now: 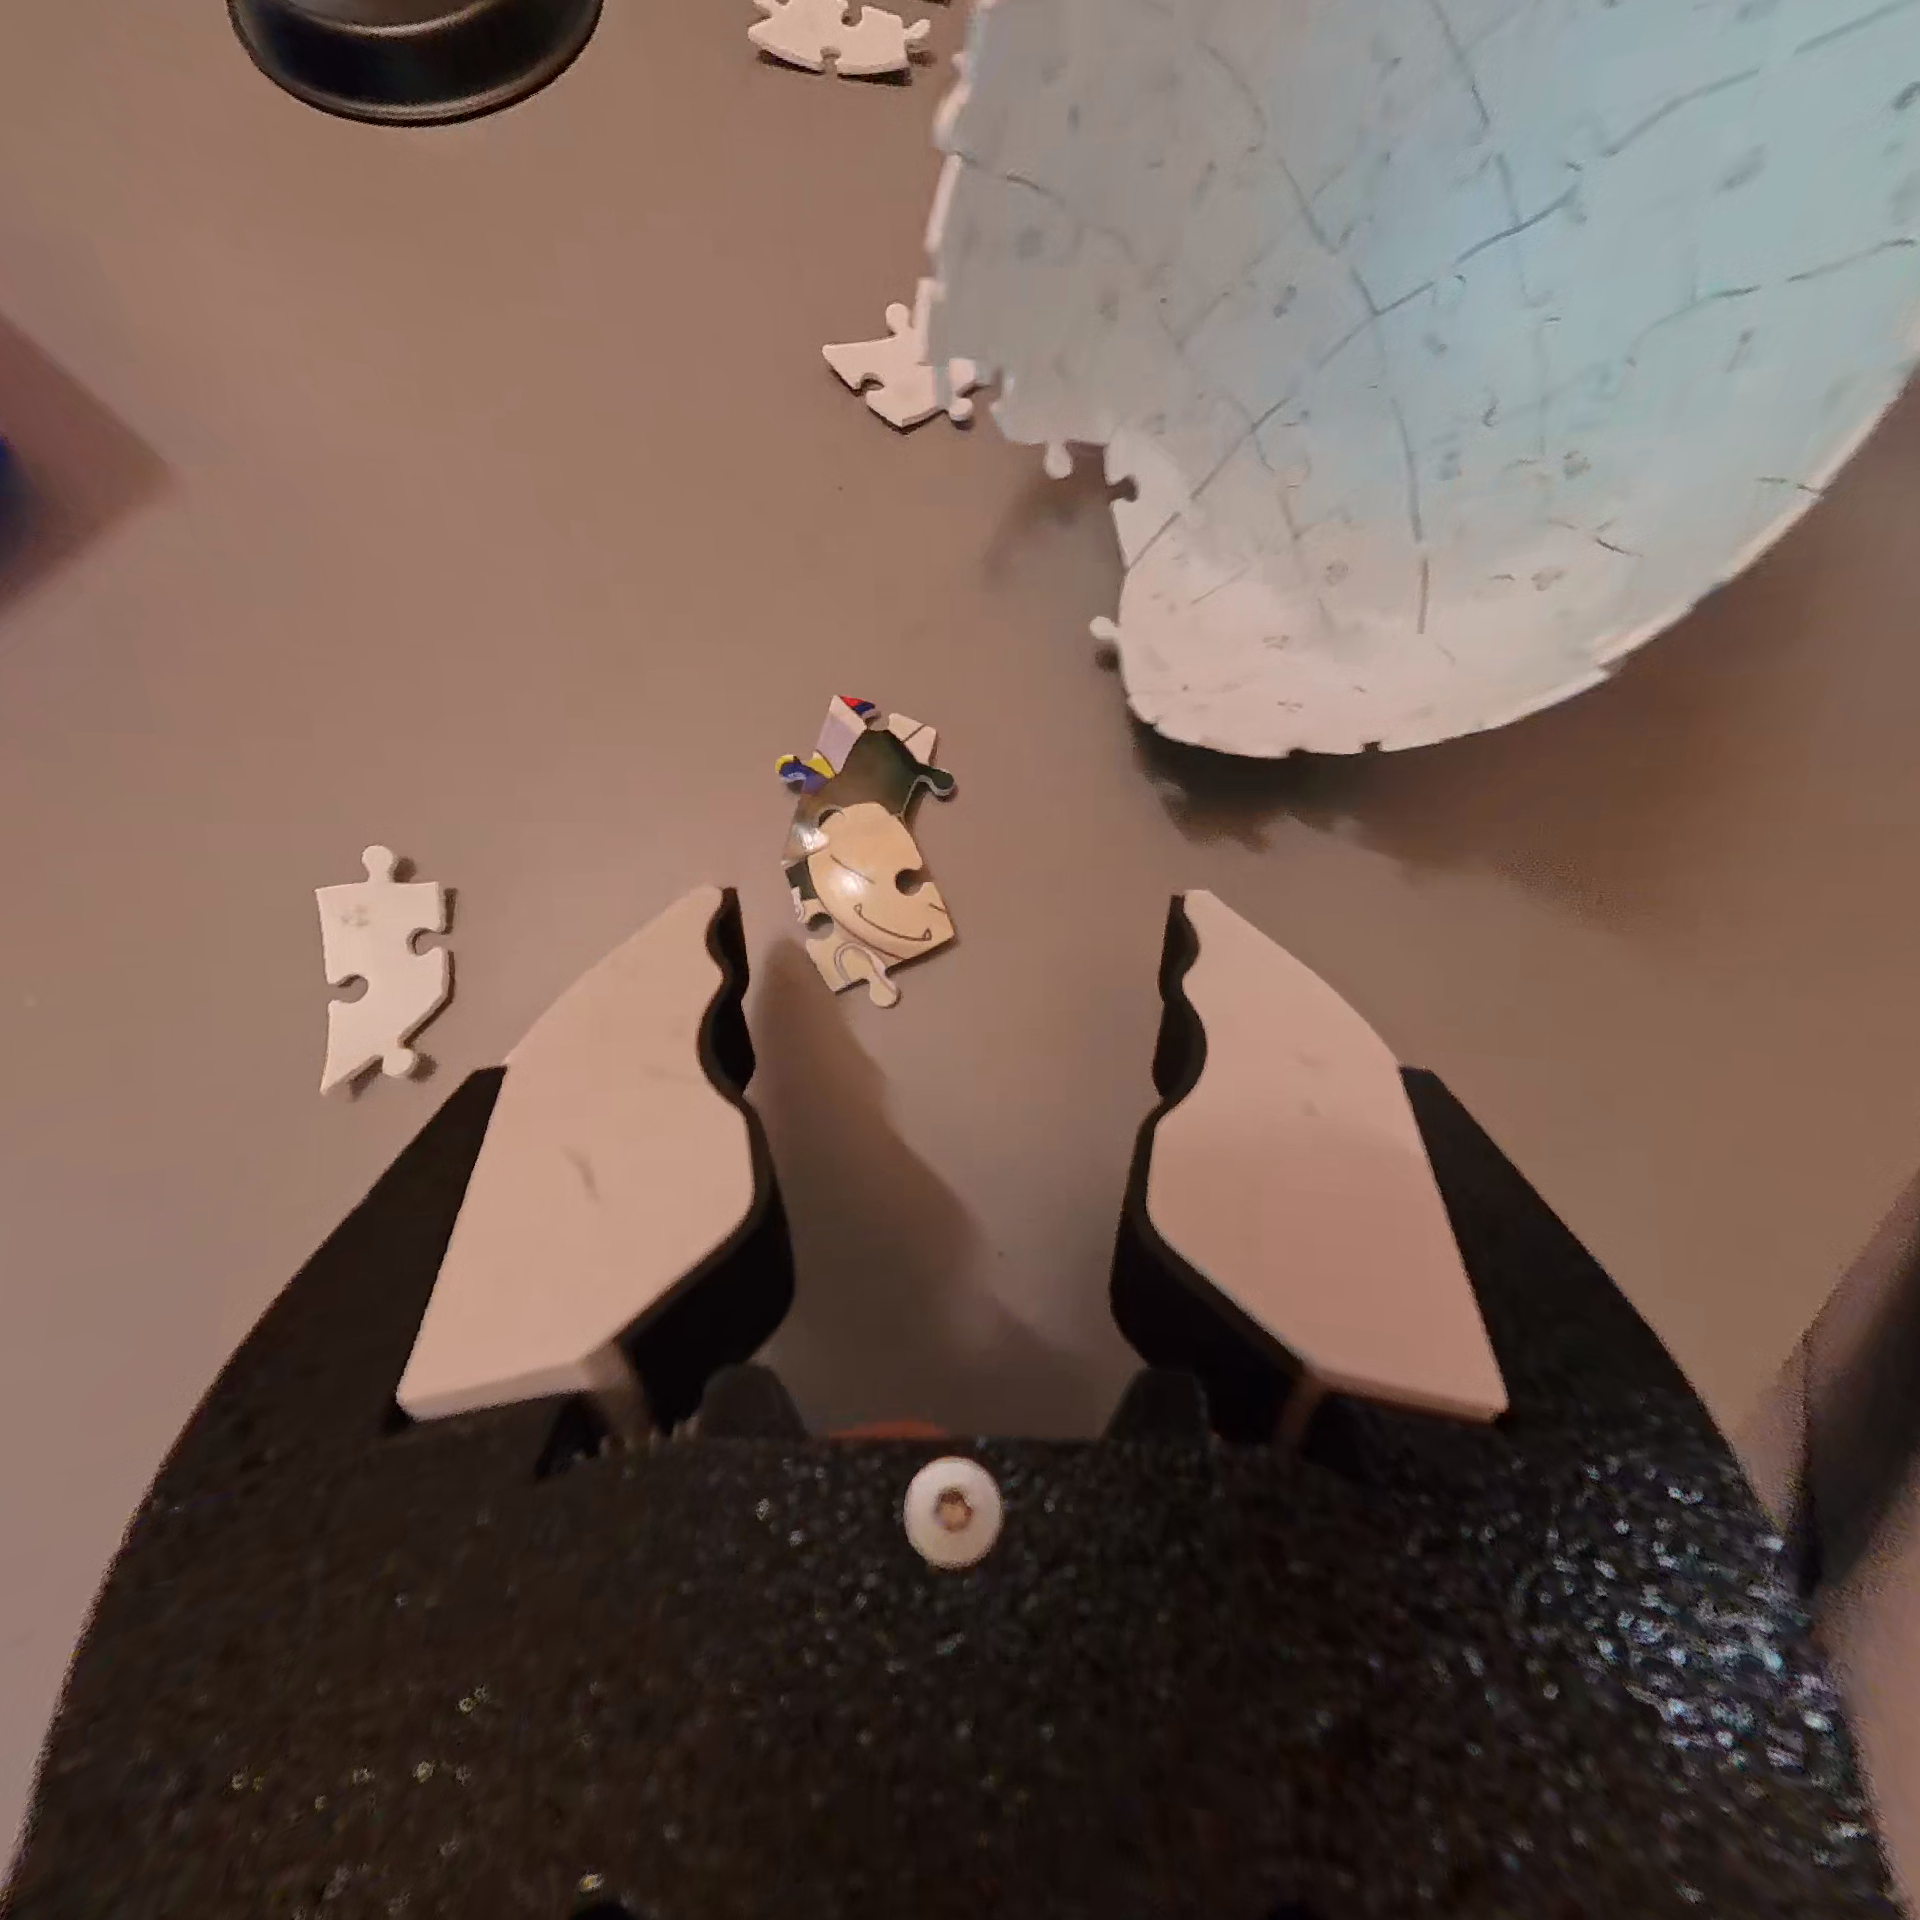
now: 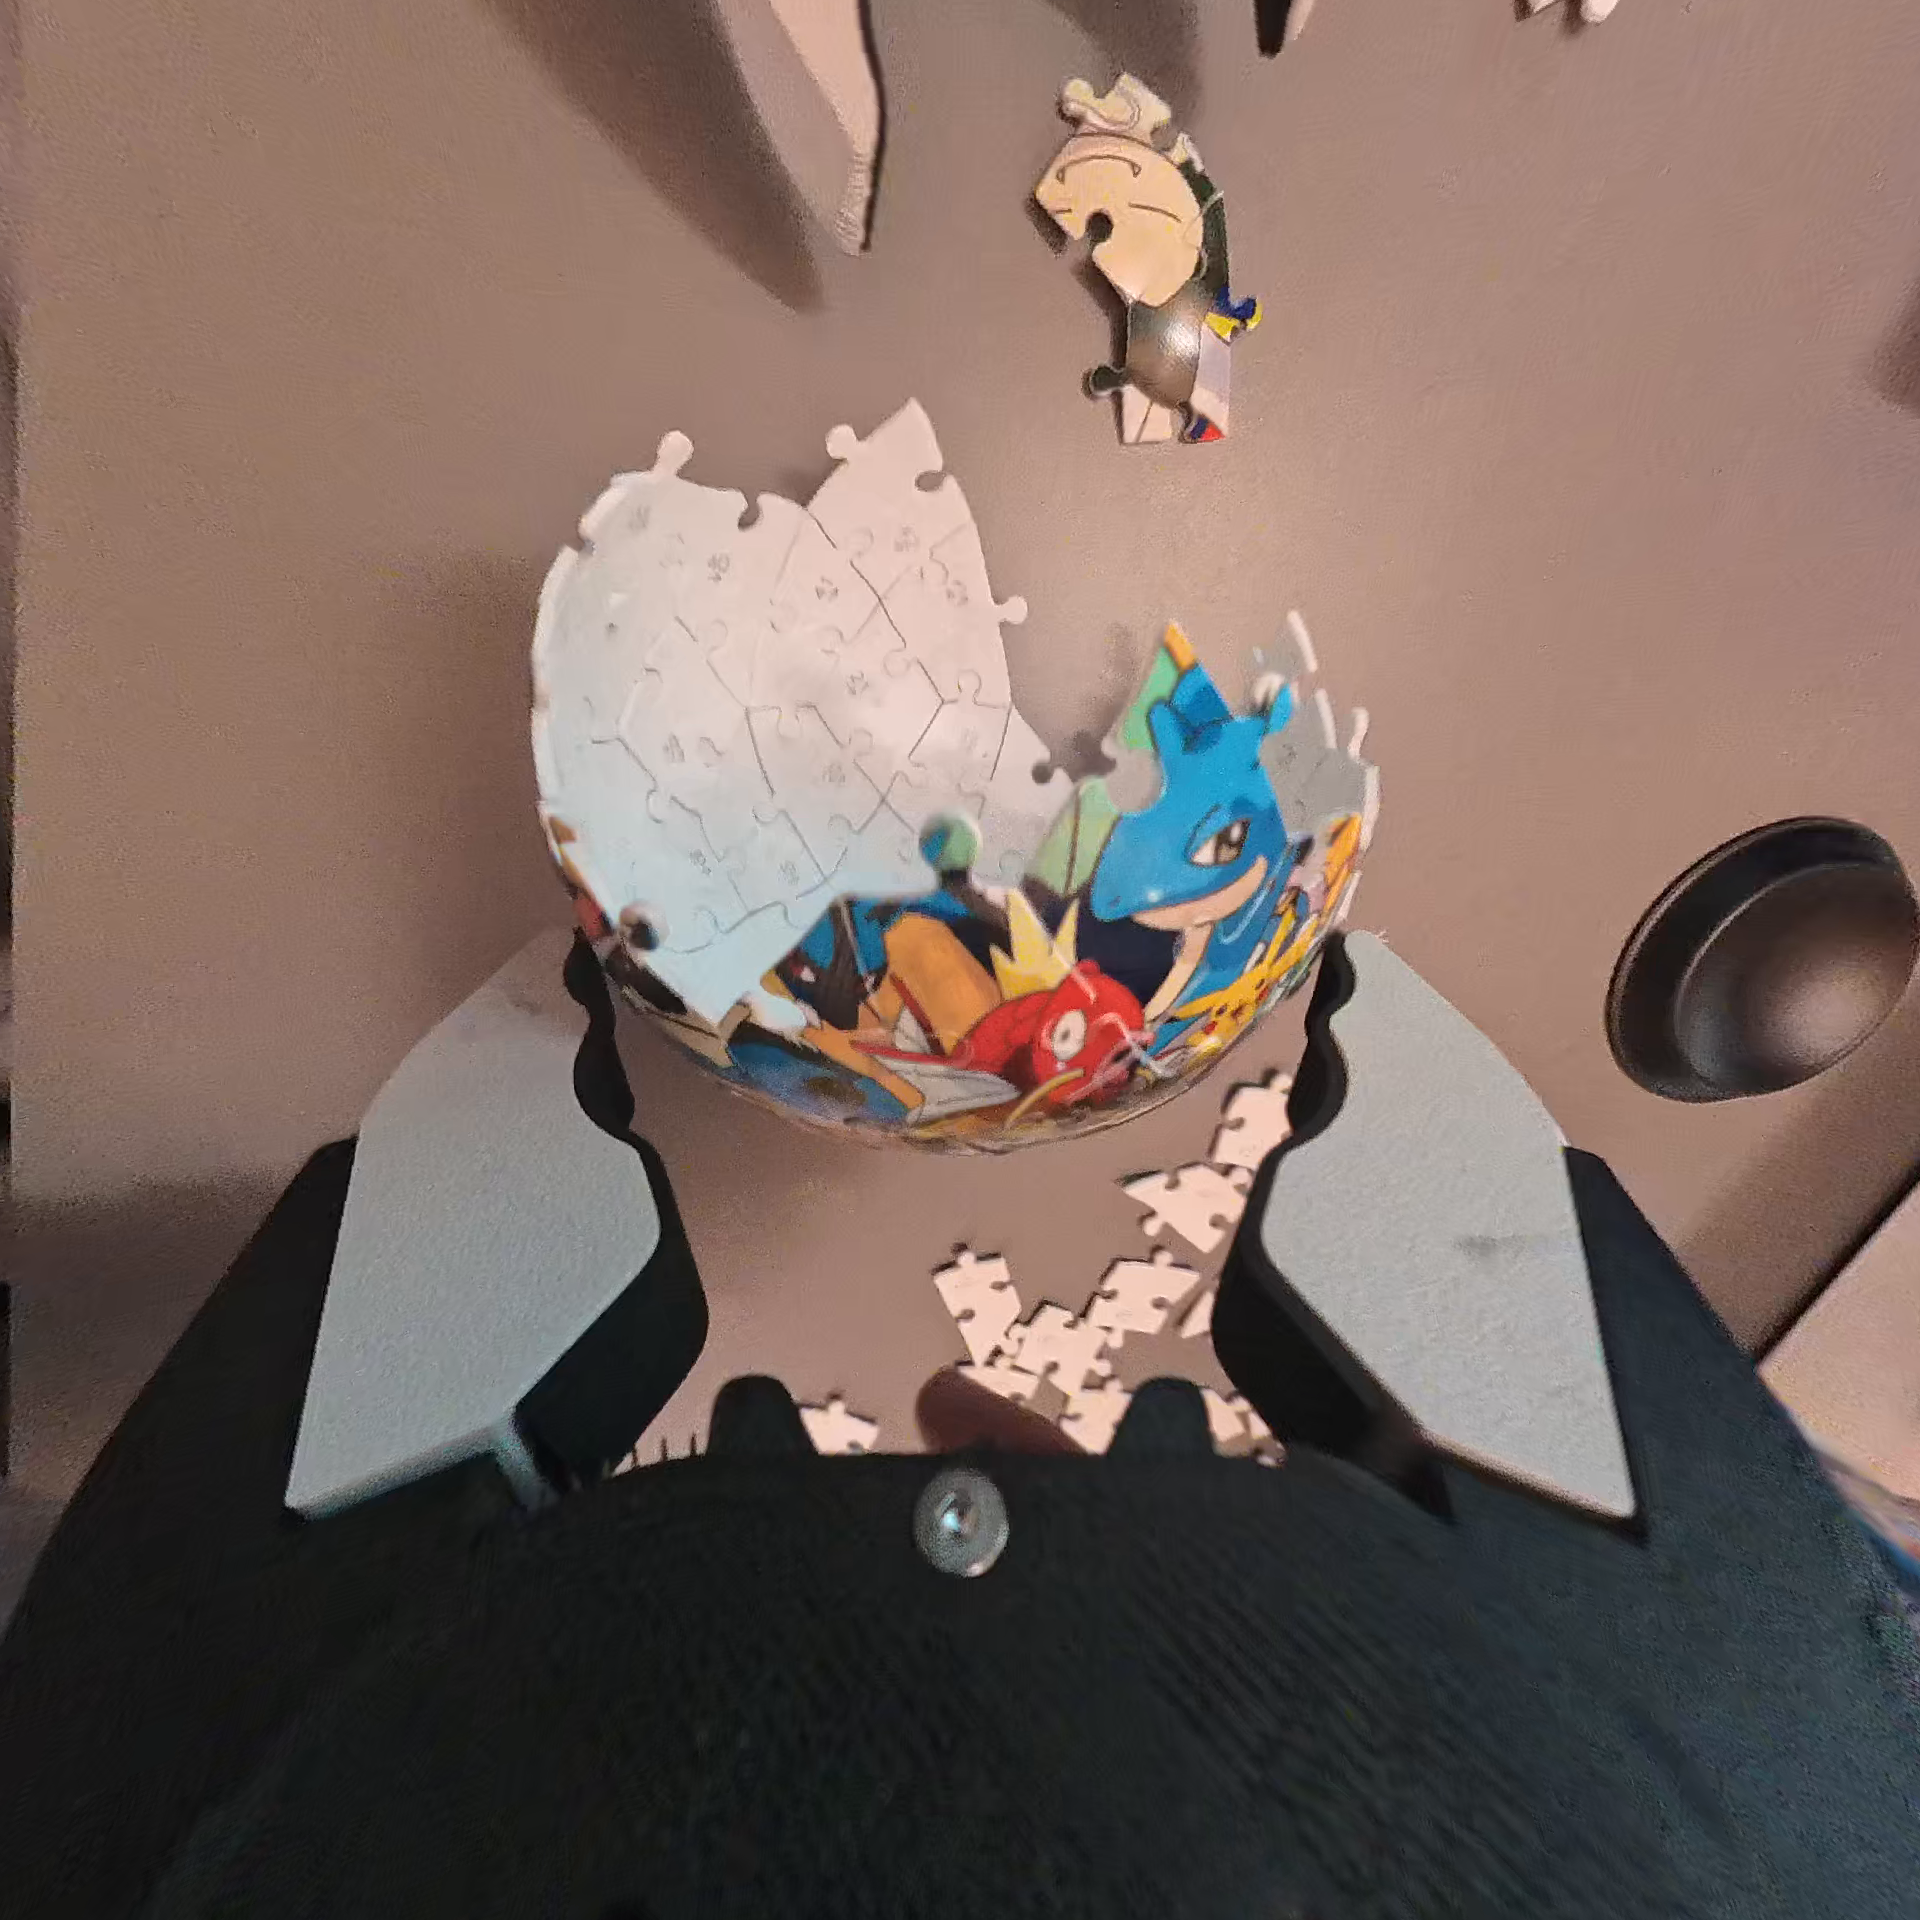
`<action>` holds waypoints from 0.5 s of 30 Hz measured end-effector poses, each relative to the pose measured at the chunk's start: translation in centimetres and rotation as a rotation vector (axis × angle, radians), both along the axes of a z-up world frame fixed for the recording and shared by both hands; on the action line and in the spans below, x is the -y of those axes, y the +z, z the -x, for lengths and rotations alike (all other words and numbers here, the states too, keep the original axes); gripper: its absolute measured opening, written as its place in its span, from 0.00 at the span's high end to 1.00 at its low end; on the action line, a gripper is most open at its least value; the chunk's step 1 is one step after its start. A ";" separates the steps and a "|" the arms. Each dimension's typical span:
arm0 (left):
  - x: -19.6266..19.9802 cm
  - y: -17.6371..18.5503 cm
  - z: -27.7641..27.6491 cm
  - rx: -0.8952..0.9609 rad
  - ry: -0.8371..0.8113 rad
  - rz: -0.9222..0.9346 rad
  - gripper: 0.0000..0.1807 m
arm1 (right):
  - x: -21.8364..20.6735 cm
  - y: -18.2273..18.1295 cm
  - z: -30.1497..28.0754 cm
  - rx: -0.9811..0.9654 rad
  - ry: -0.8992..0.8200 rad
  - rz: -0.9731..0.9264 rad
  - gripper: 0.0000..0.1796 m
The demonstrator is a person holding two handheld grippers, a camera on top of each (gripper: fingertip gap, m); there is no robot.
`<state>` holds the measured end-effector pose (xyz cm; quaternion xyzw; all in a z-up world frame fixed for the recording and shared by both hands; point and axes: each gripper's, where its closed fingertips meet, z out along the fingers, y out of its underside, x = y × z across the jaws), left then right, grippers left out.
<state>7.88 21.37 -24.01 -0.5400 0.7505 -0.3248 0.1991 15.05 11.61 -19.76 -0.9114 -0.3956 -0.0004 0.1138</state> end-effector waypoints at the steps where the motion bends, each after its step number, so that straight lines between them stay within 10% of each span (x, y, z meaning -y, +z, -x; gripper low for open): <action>1: 0.1 0.0 0.1 0.002 -0.011 -0.002 0.59 | -0.4 0.0 -0.1 0.019 0.006 0.015 0.31; 15: 6.3 4.1 0.7 0.373 -0.391 -0.213 0.76 | -3.3 0.1 0.5 0.038 0.052 0.051 0.36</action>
